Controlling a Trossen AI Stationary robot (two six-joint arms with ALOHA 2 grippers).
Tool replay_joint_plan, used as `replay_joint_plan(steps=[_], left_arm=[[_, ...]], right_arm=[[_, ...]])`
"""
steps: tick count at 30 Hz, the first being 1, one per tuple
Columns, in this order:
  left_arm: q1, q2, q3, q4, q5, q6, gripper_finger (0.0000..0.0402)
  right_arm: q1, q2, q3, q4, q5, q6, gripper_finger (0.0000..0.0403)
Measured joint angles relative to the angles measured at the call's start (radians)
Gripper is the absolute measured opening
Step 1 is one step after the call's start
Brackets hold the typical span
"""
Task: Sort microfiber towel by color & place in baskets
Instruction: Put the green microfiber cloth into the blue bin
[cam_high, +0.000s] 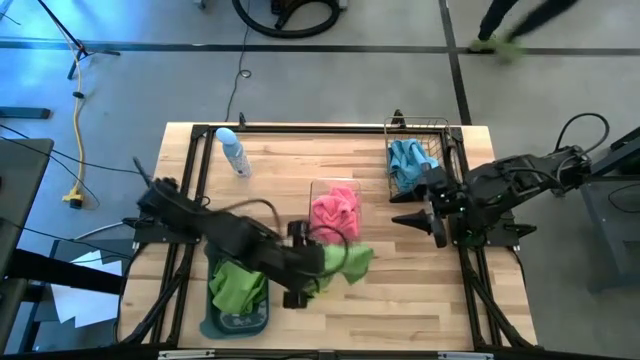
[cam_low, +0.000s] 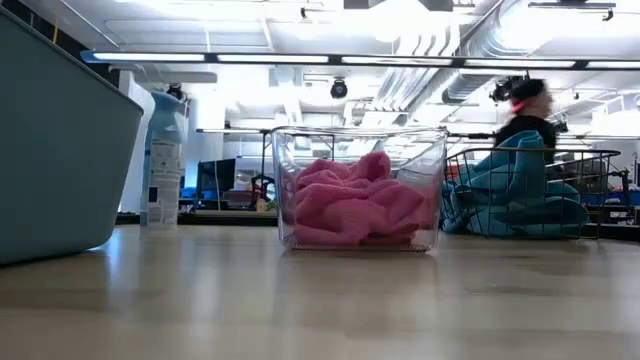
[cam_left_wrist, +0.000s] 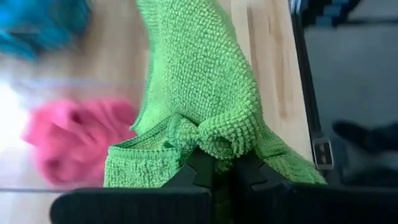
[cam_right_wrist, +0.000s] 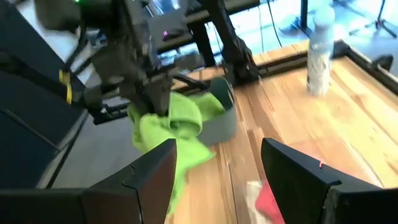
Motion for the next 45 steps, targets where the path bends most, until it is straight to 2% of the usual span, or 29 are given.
replay_joint_plan(steps=[9, 17, 22, 28, 33, 38, 45], left_arm=[[-0.001, -0.185, 0.000, 0.063, -0.221, 0.102, 0.0000], [0.036, -0.270, -0.032, 0.095, -0.247, 0.163, 0.0000], [0.039, -0.368, -0.251, 0.301, -0.248, 0.173, 0.0000], [0.047, -0.552, -0.621, 0.708, -0.239, 0.162, 0.0000], [0.096, -0.684, -0.857, 1.028, -0.239, 0.171, 0.0000], [0.173, -0.756, -0.987, 1.241, -0.169, 0.179, 0.0000], [0.233, -0.782, -1.009, 1.298, -0.022, 0.162, 0.0000]], right_arm=[[0.000, -0.054, 0.000, 0.139, 0.009, -0.096, 0.0234], [0.000, -0.066, 0.000, 0.163, 0.009, -0.099, 0.0234], [0.000, -0.066, 0.000, 0.164, 0.009, -0.095, 0.0234], [0.000, -0.066, 0.000, 0.165, 0.009, -0.094, 0.0234], [0.000, -0.066, 0.000, 0.171, 0.022, -0.094, 0.0234], [0.000, -0.066, 0.000, 0.172, 0.061, -0.101, 0.0234], [0.000, -0.055, 0.000, 0.174, 0.114, -0.143, 0.0234]])
